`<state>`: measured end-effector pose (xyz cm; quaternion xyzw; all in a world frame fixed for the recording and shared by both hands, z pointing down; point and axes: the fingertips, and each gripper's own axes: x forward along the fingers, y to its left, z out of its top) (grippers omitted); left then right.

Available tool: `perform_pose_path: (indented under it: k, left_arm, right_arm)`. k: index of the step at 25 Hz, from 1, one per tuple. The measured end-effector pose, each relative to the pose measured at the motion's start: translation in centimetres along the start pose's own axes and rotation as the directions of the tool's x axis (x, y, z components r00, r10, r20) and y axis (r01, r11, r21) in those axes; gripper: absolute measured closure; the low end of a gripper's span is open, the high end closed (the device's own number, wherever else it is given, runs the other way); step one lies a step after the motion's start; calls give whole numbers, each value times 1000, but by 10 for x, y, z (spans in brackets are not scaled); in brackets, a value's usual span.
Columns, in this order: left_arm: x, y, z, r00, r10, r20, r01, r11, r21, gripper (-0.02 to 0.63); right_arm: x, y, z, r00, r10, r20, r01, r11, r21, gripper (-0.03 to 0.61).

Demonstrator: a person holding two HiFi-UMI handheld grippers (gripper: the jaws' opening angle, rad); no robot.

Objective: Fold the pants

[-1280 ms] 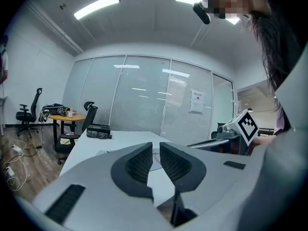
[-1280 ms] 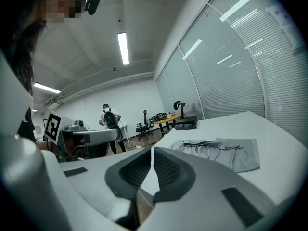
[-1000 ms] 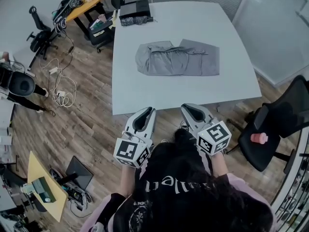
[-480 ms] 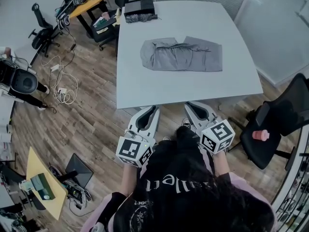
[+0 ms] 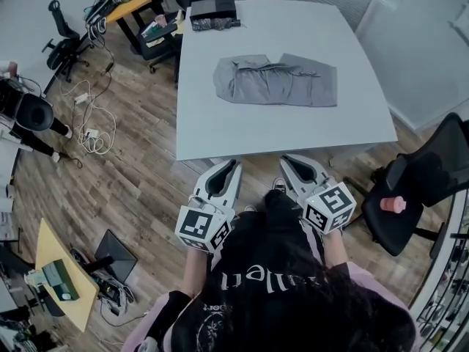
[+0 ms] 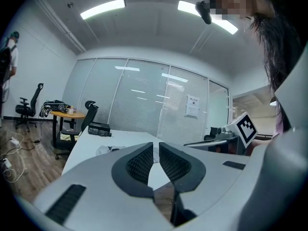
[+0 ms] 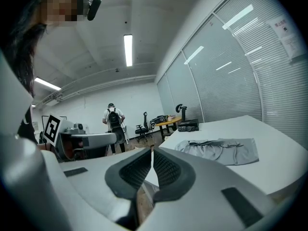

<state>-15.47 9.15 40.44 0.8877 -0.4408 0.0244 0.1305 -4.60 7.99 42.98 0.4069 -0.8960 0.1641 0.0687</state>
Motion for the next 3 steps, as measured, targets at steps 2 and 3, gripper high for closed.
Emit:
perform_pose_path:
  k: [2,3]
  left_arm:
    - [-1,1,-1,1000,2,-1,-2,1000,-2,557]
    - [-2,1,-2,1000,2,-2,-2,1000,-3,557]
  right_arm:
    - [0,0,-1,1000,-2,0,2,1000,1,549]
    - [0,1,-2,1000,-2,1,2,1000,1,549]
